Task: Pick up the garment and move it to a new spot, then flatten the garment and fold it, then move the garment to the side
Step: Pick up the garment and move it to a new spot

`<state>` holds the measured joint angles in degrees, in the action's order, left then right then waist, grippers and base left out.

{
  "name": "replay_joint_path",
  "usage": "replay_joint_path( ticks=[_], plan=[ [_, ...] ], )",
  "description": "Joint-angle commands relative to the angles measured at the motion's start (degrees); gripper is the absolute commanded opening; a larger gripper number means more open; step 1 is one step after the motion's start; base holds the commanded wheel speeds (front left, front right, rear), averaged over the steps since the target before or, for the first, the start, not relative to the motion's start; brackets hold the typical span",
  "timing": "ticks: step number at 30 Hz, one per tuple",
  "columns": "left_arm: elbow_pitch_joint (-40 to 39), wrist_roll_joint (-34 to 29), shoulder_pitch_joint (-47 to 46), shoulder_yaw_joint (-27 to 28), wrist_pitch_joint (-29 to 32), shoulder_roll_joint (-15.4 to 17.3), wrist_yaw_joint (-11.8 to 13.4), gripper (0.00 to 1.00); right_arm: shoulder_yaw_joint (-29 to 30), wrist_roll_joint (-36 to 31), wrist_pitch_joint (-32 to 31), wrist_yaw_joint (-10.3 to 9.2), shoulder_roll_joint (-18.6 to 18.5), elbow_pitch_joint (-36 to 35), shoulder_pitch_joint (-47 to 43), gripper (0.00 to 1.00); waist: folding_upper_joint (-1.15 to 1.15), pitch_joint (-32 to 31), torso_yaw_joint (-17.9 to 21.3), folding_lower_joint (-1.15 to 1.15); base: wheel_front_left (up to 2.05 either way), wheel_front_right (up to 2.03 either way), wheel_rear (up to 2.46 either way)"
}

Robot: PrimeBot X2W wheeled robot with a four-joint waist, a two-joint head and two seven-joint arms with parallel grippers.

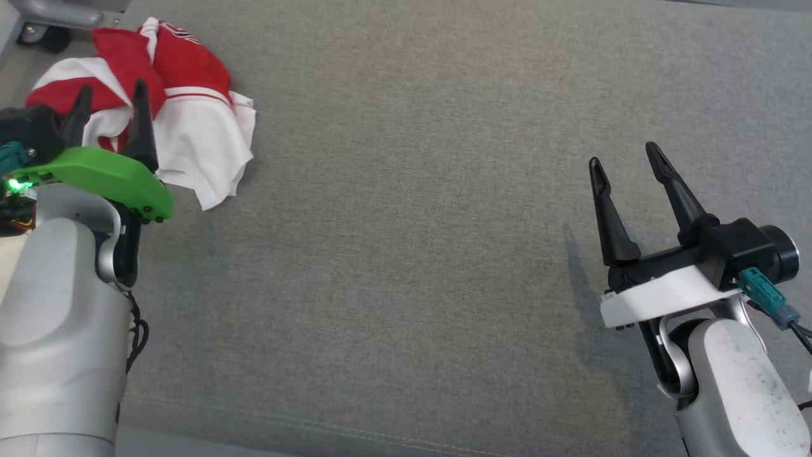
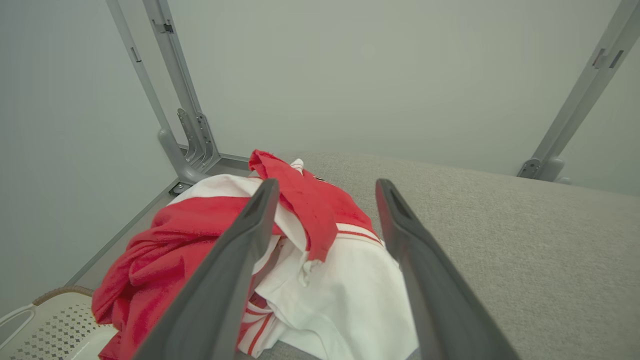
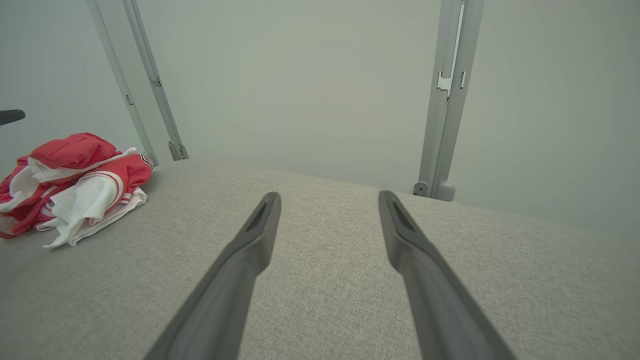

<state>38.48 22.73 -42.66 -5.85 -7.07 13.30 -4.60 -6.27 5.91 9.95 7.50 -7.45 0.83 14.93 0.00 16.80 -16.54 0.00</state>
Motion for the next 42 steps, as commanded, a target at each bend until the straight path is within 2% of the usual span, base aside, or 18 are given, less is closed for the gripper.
replay_joint_path(
  ticks=[1, 5, 9, 10, 11, 12, 19, 26, 31, 36, 42],
  plan=[
    [3.4, 1.0, -2.6, 0.2, 0.4, 1.1, -0.6, 1.00, 0.2, -0.1, 0.4, -0.02, 0.0, -0.1, 1.2, 1.00, 0.00, 6.4, 6.3, 0.00, 0.00, 0.00, 0.00],
    [10.9, 1.8, -6.2, 0.8, 1.1, 2.7, -1.3, 1.00, 0.0, 0.1, 1.0, -0.02, 0.3, 0.5, 1.9, 1.00, 0.00, 7.8, 7.7, 0.00, 0.00, 0.00, 0.00],
    [15.3, 1.9, -8.3, 1.2, 0.6, 4.0, -0.8, 1.00, 0.0, 0.0, 1.4, -0.02, 0.4, 0.8, 2.1, 1.00, 0.00, 8.3, 8.2, 0.00, 0.00, 0.00, 0.00],
    [16.6, 2.2, -8.8, 1.4, 0.3, 4.1, -0.6, 0.72, -0.1, 0.0, 1.5, -0.02, 0.5, 0.9, 2.1, 1.00, 0.00, 8.4, 8.3, 0.00, 0.00, 0.00, 0.00],
    [17.5, 2.2, -9.3, 1.5, -0.1, 4.3, -0.4, 0.05, 0.0, -0.1, 1.5, -0.02, 0.6, 0.9, 2.1, 1.00, 0.00, 8.5, 8.3, 0.00, 0.00, 0.00, 0.00],
    [18.6, 2.2, -9.8, 1.5, -0.4, 4.5, -0.1, 0.00, 0.1, -0.1, 1.6, -0.02, 0.6, 1.0, 2.1, 1.00, 0.00, 8.5, 8.3, 0.00, 0.00, 0.00, 0.00],
    [20.2, 0.0, -11.8, 0.4, -6.1, 6.0, 0.5, 0.00, 1.0, -0.4, 2.1, -0.02, 1.1, 2.2, 2.0, 1.00, 0.00, 6.9, 7.1, 0.00, 0.00, 0.00, 0.00],
    [12.4, -2.5, -7.7, 0.0, -8.1, 8.7, 2.3, 0.00, 0.8, 0.2, 3.0, -0.02, 2.1, 4.2, 0.2, 1.00, 0.00, 1.7, 7.4, 0.00, 0.00, 0.00, 0.00],
    [-0.7, -3.4, -1.0, 0.9, -8.2, 10.0, 3.3, 0.00, 1.1, 0.7, 3.8, -0.02, 2.7, 5.5, -1.4, 1.00, 0.00, -2.8, 8.4, 0.00, 0.00, 0.00, 0.00],
    [-16.2, -3.8, 10.4, 2.1, -7.2, 11.4, 6.6, 0.00, 1.3, 1.2, 4.4, -0.02, 3.2, 6.7, -3.0, 1.00, 0.00, -6.9, 10.3, 0.00, 0.00, 0.00, 0.00],
    [-36.2, -4.2, 25.0, 2.7, -1.5, 10.9, 11.8, 0.00, 1.4, 1.5, 4.8, -0.02, 3.8, 6.7, -4.6, 1.00, 0.00, -10.4, 13.1, 0.00, 0.00, 0.00, 0.00]
  ],
)
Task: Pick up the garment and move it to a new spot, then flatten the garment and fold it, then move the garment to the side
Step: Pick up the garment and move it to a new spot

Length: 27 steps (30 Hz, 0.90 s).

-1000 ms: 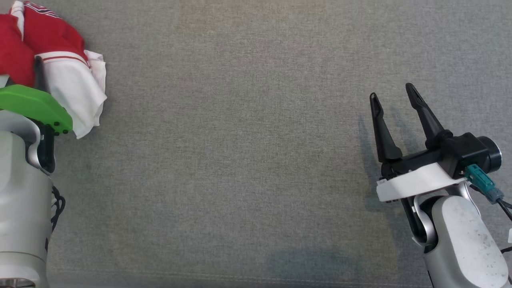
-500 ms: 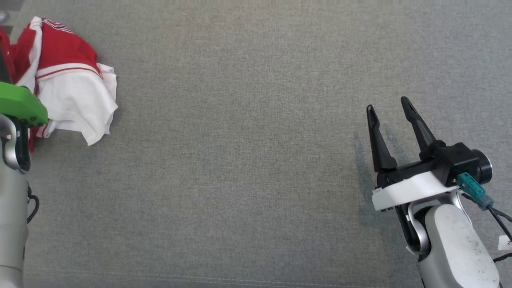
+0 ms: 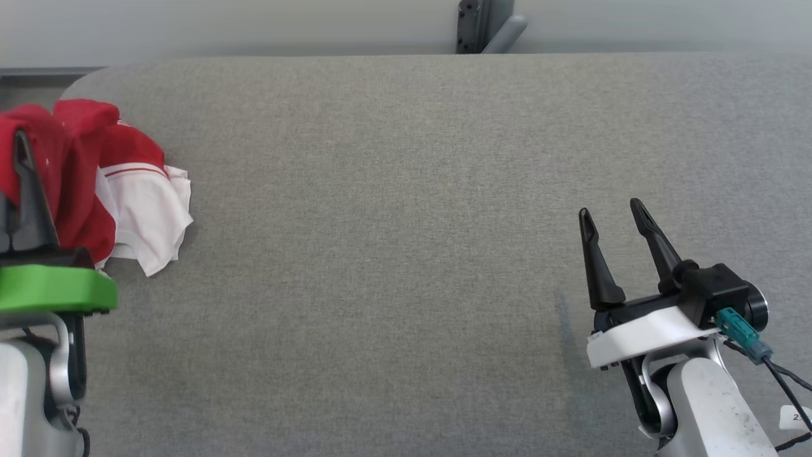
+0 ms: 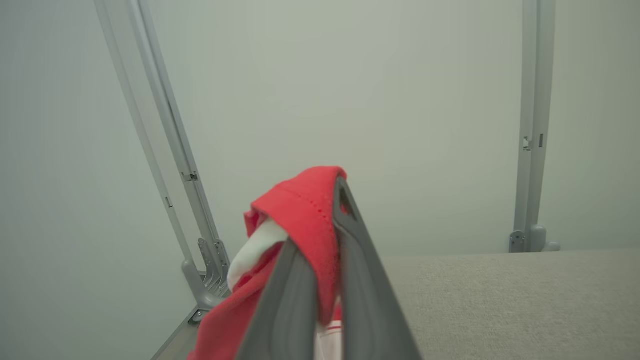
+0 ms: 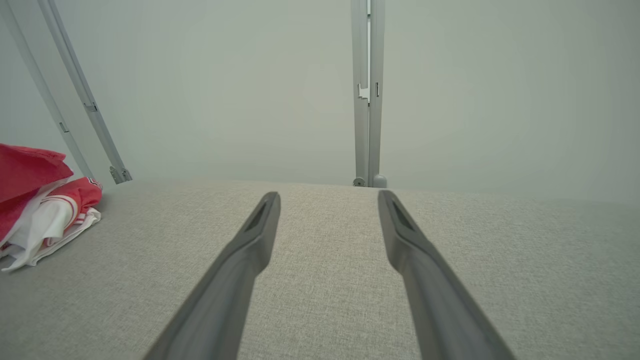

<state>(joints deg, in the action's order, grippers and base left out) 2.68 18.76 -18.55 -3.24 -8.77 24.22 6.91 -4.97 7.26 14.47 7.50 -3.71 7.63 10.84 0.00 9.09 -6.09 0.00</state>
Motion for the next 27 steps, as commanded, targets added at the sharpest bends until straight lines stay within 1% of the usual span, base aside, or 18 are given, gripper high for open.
replay_joint_path(
  ticks=[1, 4, 7, 8, 11, 15, 18, 21, 27],
  plan=[
    [-3.4, -0.4, 2.7, -0.2, 1.2, -0.2, 0.9, 0.00, 0.1, 0.0, 0.4, -0.02, 0.1, -0.2, -0.7, 1.00, 0.00, -3.1, 3.2, 0.00, 0.00, 0.00, 0.00],
    [-10.6, -1.0, 7.5, -1.1, 3.7, -0.9, 2.6, 0.00, -0.1, -0.4, 0.4, -0.02, 0.1, -0.8, -1.1, 1.00, 0.00, -4.0, 4.9, 0.00, 0.00, 0.00, 0.00],
    [-15.4, -1.4, 10.5, -2.5, 5.5, -1.8, 3.8, 0.00, -0.3, -0.8, 0.6, -0.02, 0.2, -1.6, -1.1, 1.00, 0.00, -4.6, 7.0, 0.00, 0.00, 0.00, 0.00],
    [-15.4, -1.4, 10.5, -2.5, 5.5, -1.8, 3.8, 0.00, -0.3, -0.8, 0.6, -0.02, 0.2, -1.6, -1.1, 1.00, 0.00, -4.6, 7.0, 0.00, 0.00, 0.00, 0.00],
    [-18.5, -1.9, 11.4, -5.4, 6.7, -3.2, 3.7, 0.00, -0.1, -0.8, 0.6, -0.02, 0.2, -2.8, -1.1, 1.00, 0.00, -4.7, 8.9, 0.00, 0.00, 0.00, 0.00],
    [-19.3, -2.2, 9.7, -10.0, 7.7, -5.5, 2.4, 0.00, 0.1, -0.5, 0.3, -0.02, 0.2, -4.4, -1.0, 1.00, 0.00, -4.0, 12.0, 0.00, 0.00, 0.00, 0.00],
    [-18.1, -2.4, 7.0, -14.2, 7.5, -7.7, 0.7, 0.00, 0.3, -0.4, -0.2, -0.02, 0.2, -5.7, -0.6, 1.00, 0.00, -2.8, 14.9, 0.00, 0.00, 0.00, 0.00],
    [-15.4, -2.7, 3.5, -18.3, 7.2, -10.2, -1.6, 0.00, 0.8, -0.3, -0.3, -0.02, 0.3, -6.7, -0.1, 1.00, 0.00, -1.3, 18.0, 0.00, 0.00, 0.00, 0.00],
    [-9.1, -3.4, -4.5, -23.7, 7.0, -14.8, -4.5, 0.00, 1.0, 0.8, 0.0, -0.02, 0.6, -7.2, 0.6, 1.00, 0.00, 2.6, 25.2, 0.00, 0.00, 0.00, 0.00]
  ],
)
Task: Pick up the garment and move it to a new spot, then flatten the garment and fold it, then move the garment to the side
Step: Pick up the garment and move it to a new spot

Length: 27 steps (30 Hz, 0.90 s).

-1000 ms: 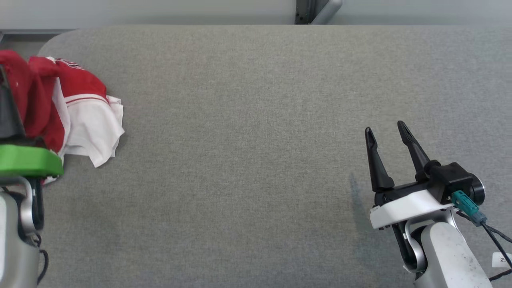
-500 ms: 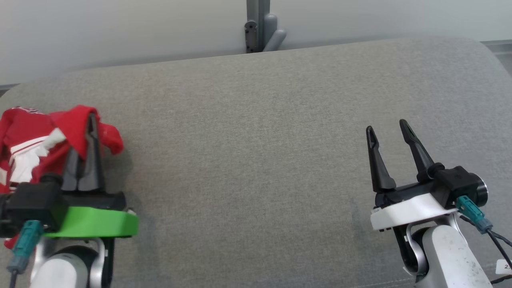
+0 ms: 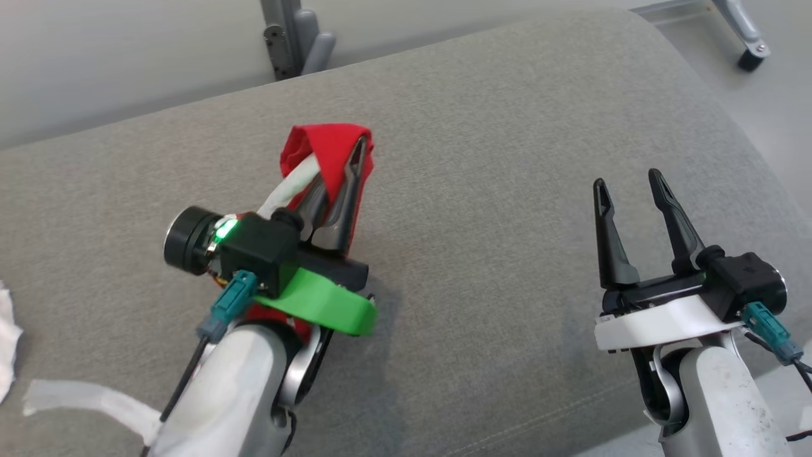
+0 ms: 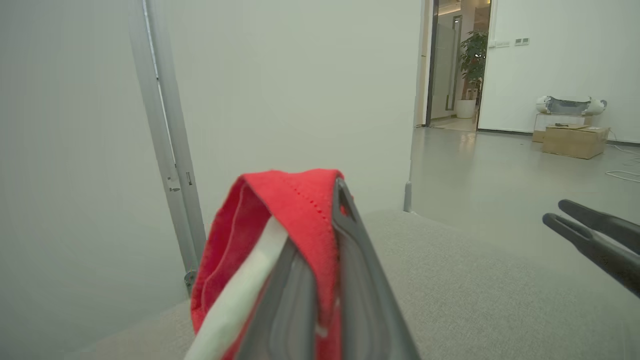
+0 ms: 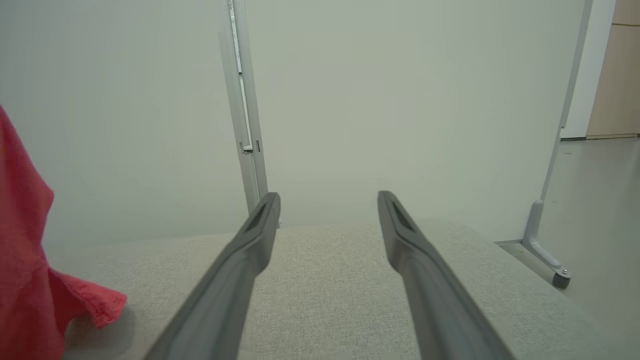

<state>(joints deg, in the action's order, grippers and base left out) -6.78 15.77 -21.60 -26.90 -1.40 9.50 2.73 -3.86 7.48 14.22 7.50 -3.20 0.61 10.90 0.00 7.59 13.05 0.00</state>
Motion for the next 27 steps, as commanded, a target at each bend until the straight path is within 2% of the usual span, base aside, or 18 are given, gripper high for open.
replay_joint_path(
  ticks=[1, 9, 15, 16, 17, 18, 27],
  plan=[
    [1.6, -0.6, -2.8, -0.7, -0.4, -0.7, -0.7, 0.00, -0.1, 0.9, 0.3, -0.02, 0.2, -0.1, 0.6, 1.00, 0.00, 4.8, 7.1, 0.00, 0.00, 0.00, 0.00],
    [16.1, 0.2, -10.2, -3.9, -0.8, -3.5, -4.2, 0.00, -0.7, 3.5, 0.9, -0.02, 0.3, 0.6, 1.7, 1.00, 0.00, 10.9, 11.6, 0.00, 0.00, 0.00, 0.00],
    [25.4, 1.5, -11.3, -5.6, -1.7, -4.4, -5.9, 0.01, -1.0, 4.6, 1.0, -0.02, 0.3, 1.0, 2.6, 1.00, 0.00, 12.0, 11.5, 0.00, 0.00, 0.00, 0.00],
    [26.3, 1.5, -11.3, -6.0, -1.9, -4.6, -6.1, 0.31, -0.8, 4.6, 1.0, -0.02, 0.3, 1.0, 2.6, 1.00, 0.00, 11.9, 11.2, 0.00, 0.00, 0.00, 0.00],
    [27.2, 1.6, -11.2, -6.4, -1.9, -4.8, -6.3, 0.76, -0.7, 4.6, 1.0, -0.02, 0.3, 1.0, 2.5, 1.00, 0.00, 11.8, 10.9, 0.00, 0.00, 0.00, 0.00],
    [27.9, 2.0, -10.9, -6.7, -2.1, -4.9, -6.5, 1.00, -0.6, 4.6, 1.0, -0.02, 0.3, 1.1, 2.4, 1.00, 0.00, 11.5, 10.5, 0.00, 0.00, 0.00, 0.00],
    [27.9, 2.8, -7.9, -8.7, -3.5, -5.2, -6.3, 1.00, 0.2, 3.5, 1.0, -0.02, 0.3, 1.6, 1.9, 1.00, 0.00, 8.8, 6.2, 0.00, 0.00, 0.00, 0.00]
  ],
)
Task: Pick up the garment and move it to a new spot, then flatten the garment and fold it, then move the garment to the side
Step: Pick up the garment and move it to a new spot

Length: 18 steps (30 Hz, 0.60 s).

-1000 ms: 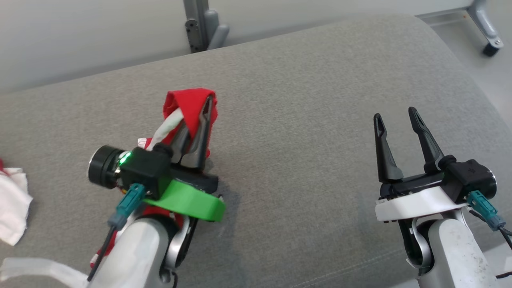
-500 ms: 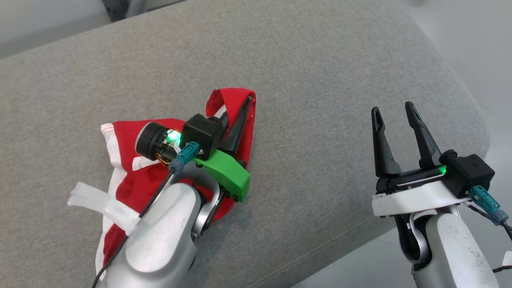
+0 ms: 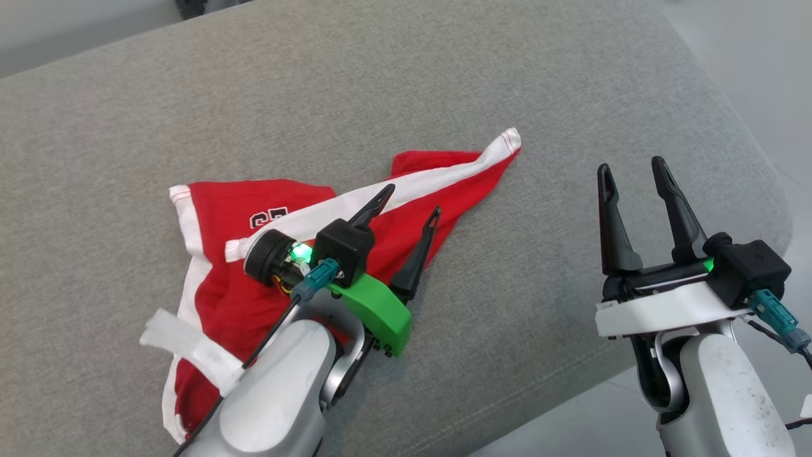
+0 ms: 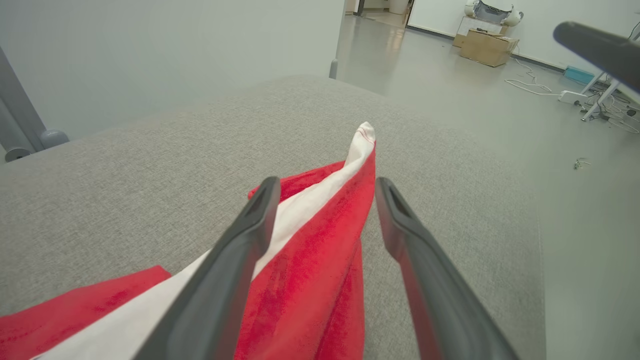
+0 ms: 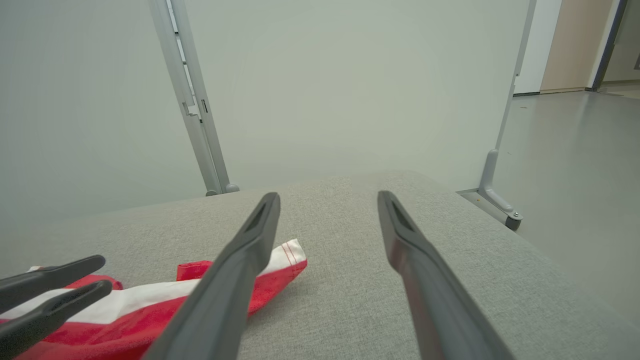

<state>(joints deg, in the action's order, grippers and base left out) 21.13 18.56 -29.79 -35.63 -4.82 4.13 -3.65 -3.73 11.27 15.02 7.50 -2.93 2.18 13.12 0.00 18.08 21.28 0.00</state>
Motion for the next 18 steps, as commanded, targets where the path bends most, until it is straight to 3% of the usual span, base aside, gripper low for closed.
replay_joint_path(
  ticks=[1, 8, 12, 18],
  plan=[
    [-0.5, 0.0, 0.9, 0.1, -0.5, 0.5, 0.5, 1.00, 0.2, -0.4, 0.2, -0.02, 0.0, 0.1, -0.4, 1.00, 0.00, -2.1, -2.7, 0.00, 0.00, 0.00, 0.00],
    [-5.4, 1.4, 4.6, 4.6, -3.5, 3.2, 5.1, 1.00, 0.5, -1.9, 0.2, -0.02, 0.0, 0.7, -0.9, 1.00, 0.00, -4.5, -7.4, 0.00, 0.00, 0.00, 0.00],
    [-8.2, 3.4, 6.9, 10.0, -5.7, 5.7, 8.5, 1.00, 0.8, -3.2, 0.2, -0.02, 0.0, 1.2, -1.2, 1.00, 0.00, -6.1, -10.6, 0.00, 0.00, 0.00, 0.00],
    [-10.6, 5.4, 10.4, 16.0, -7.5, 9.2, 11.5, 1.00, 1.1, -4.4, 0.2, -0.02, 0.0, 2.1, -1.9, 1.00, 0.00, -7.8, -13.7, 0.00, 0.00, 0.00, 0.00]
  ],
)
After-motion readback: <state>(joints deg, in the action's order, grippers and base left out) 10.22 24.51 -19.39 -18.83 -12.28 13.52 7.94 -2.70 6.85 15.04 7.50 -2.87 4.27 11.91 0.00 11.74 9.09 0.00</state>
